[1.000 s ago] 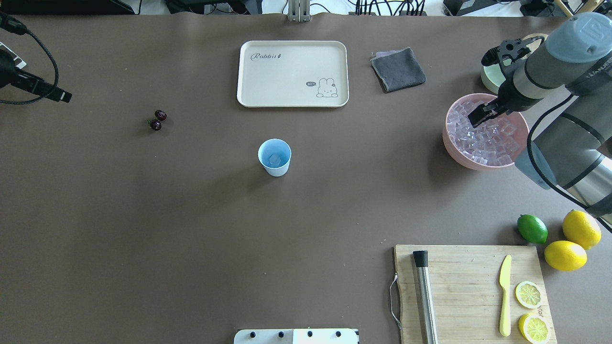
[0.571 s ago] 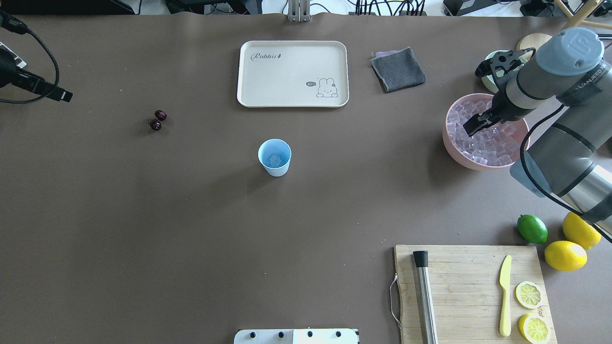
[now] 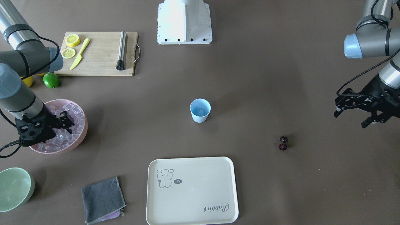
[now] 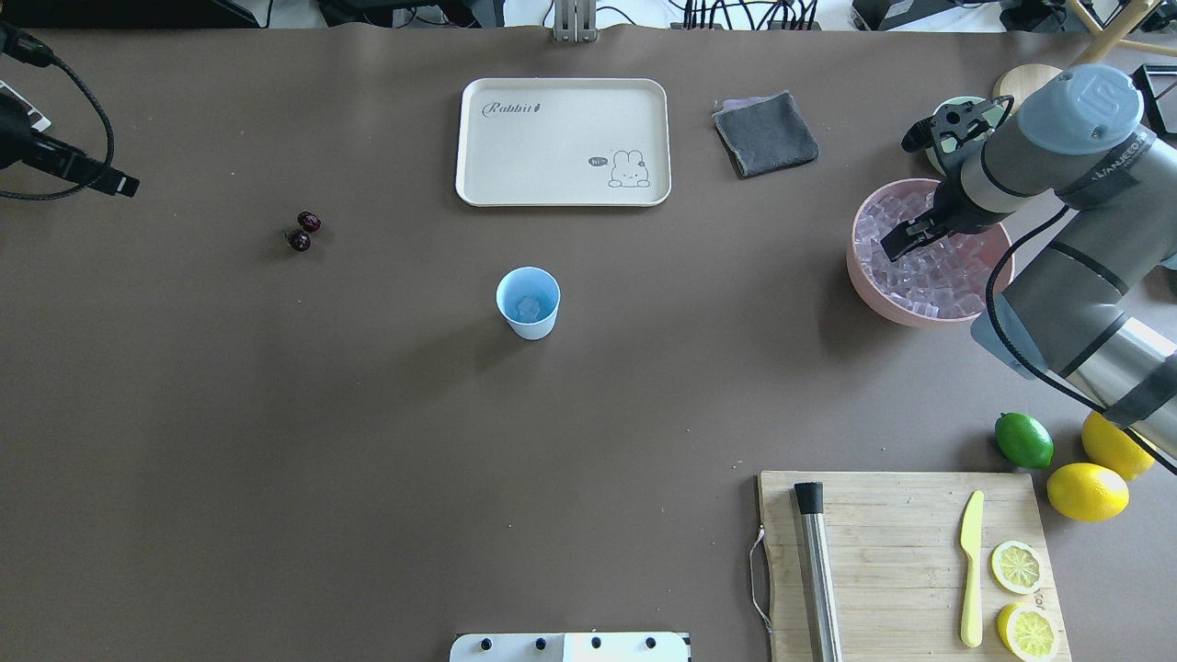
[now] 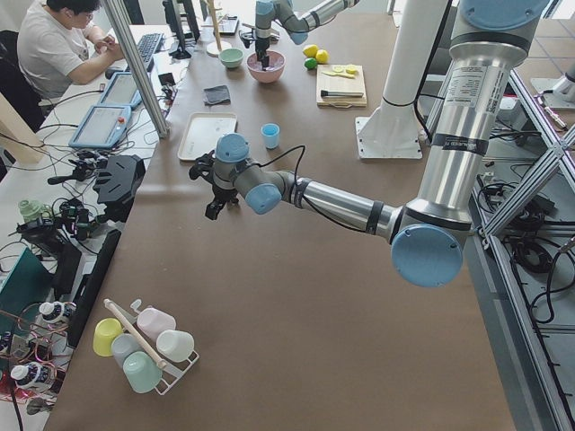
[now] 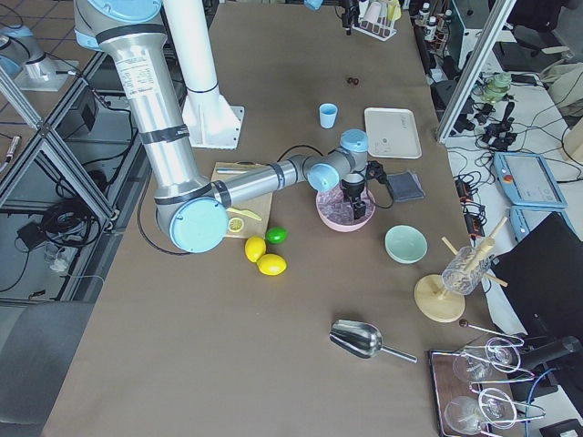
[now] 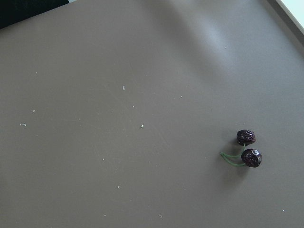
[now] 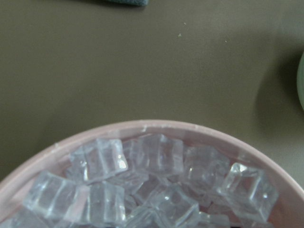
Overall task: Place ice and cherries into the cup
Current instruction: 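Grasp a third ice cube with the right gripper and lift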
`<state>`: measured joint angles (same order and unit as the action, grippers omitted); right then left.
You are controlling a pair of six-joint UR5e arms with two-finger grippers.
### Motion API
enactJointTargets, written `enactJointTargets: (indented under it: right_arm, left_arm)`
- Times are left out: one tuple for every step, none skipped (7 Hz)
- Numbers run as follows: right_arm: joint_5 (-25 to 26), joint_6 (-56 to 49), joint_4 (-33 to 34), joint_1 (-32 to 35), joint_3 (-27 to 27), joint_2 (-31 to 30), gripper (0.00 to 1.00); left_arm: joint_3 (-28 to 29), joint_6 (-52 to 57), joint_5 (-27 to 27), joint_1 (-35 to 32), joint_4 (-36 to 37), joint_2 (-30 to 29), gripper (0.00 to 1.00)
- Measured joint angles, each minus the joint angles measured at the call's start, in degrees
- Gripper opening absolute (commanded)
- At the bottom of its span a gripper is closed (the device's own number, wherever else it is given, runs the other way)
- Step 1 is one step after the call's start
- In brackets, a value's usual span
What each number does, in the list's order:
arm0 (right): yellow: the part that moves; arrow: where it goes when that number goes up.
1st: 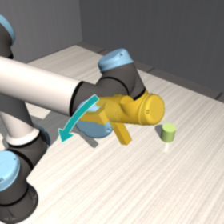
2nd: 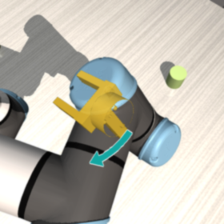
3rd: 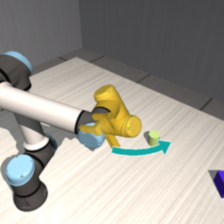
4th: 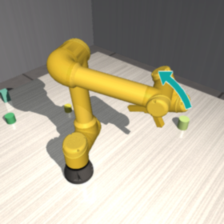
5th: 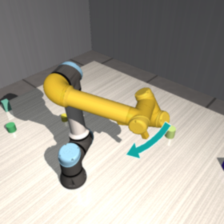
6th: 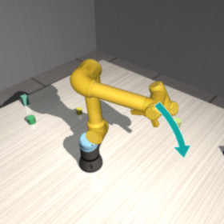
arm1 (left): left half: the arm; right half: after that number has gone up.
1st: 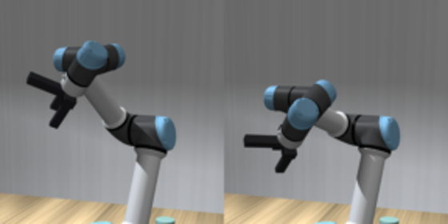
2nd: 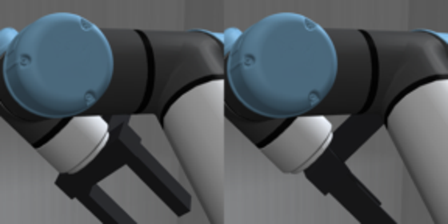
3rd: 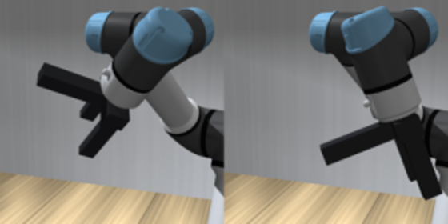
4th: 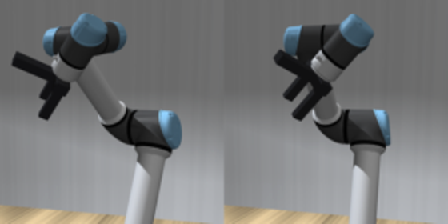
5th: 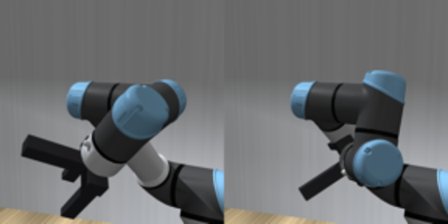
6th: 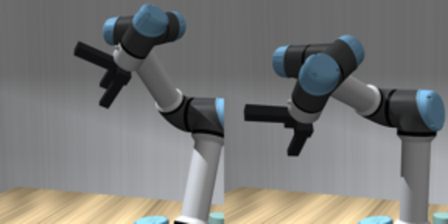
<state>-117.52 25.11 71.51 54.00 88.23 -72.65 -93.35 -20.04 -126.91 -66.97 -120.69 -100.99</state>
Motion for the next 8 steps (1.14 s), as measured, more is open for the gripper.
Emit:
enactJointTargets:
  right_arm:
    - [-0.1,0.0,-0.1,0.0,0.1,0.1,0.38]
    - [-0.3,0.0,-0.1,0.0,0.2,0.2,0.35]
    - [-0.4,0.0,-0.1,0.0,0.3,0.3,0.33]
    - [-0.4,0.0,-0.1,0.0,0.5,0.3,0.13]
    - [-0.4,0.0,-0.1,0.1,0.7,0.3,0.06]
    - [-0.5,0.0,-0.1,0.1,1.0,0.3,0.04]
    - [-0.5,0.0,-0.1,0.2,1.4,0.3,0.04]
    - [-0.7,0.0,0.0,0.3,1.9,0.3,0.0]
  left_arm:
    - [0.0,0.0,0.0,0.1,0.0,0.0,0.97]
    - [0.0,-0.1,0.0,0.2,-0.1,0.1,0.97]
    - [0.0,-0.1,0.0,0.3,-0.1,0.1,0.97]
    - [0.1,-0.1,0.0,0.4,-0.1,0.2,0.97]
    - [0.1,-0.1,0.0,0.5,-0.1,0.2,0.98]
    - [0.0,-0.2,0.0,0.5,-0.1,0.3,0.98]
    - [0.0,-0.2,0.0,0.5,-0.1,0.3,0.97]
    - [0.0,-0.2,0.0,0.5,-0.1,0.3,0.97]
